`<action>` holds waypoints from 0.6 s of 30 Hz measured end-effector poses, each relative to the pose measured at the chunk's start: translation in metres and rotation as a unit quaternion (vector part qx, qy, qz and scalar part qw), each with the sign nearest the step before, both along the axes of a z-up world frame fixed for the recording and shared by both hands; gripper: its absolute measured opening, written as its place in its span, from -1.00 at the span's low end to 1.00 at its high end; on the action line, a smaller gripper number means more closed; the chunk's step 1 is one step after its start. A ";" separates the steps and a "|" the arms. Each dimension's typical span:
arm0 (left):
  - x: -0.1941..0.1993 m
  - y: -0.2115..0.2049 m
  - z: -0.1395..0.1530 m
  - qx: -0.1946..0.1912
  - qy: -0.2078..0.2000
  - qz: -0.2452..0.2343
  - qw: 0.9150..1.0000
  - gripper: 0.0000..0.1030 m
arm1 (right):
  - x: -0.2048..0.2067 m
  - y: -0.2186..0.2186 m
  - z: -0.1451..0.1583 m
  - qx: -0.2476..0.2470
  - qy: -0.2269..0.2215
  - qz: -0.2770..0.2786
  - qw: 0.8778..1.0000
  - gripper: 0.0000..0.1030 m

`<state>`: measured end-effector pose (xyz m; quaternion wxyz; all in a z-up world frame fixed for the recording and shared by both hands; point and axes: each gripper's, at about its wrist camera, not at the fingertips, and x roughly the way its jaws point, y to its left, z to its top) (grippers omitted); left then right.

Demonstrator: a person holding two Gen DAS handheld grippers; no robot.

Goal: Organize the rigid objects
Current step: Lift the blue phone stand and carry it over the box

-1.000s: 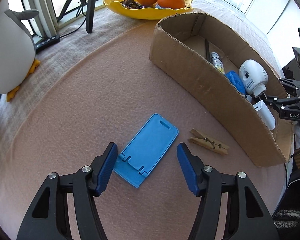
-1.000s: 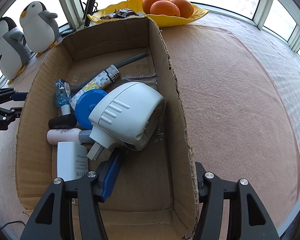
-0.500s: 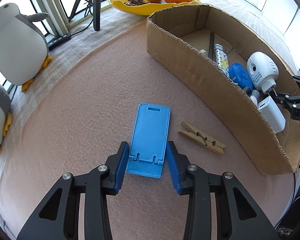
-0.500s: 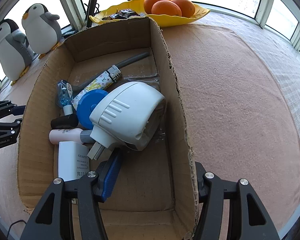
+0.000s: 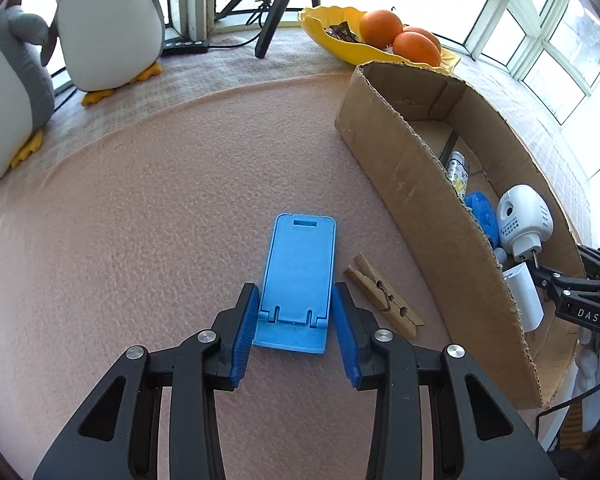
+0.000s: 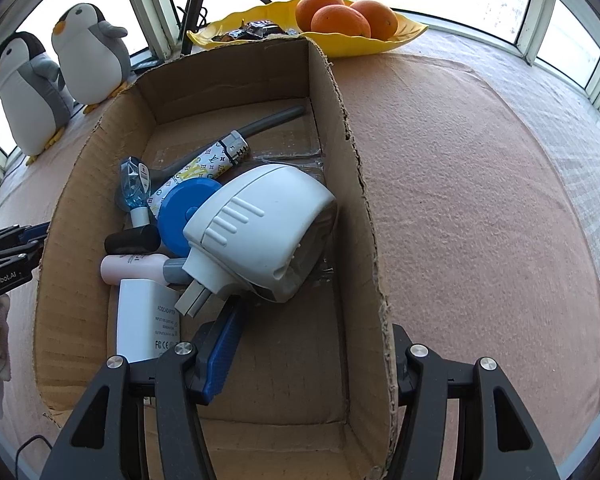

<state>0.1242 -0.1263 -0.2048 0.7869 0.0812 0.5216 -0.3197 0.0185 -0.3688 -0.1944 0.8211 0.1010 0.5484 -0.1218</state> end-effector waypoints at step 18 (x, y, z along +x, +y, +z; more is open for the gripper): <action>0.015 0.010 0.004 -0.036 0.001 0.026 0.999 -0.32 | 0.001 0.001 0.000 -0.001 -0.001 0.006 1.000 0.05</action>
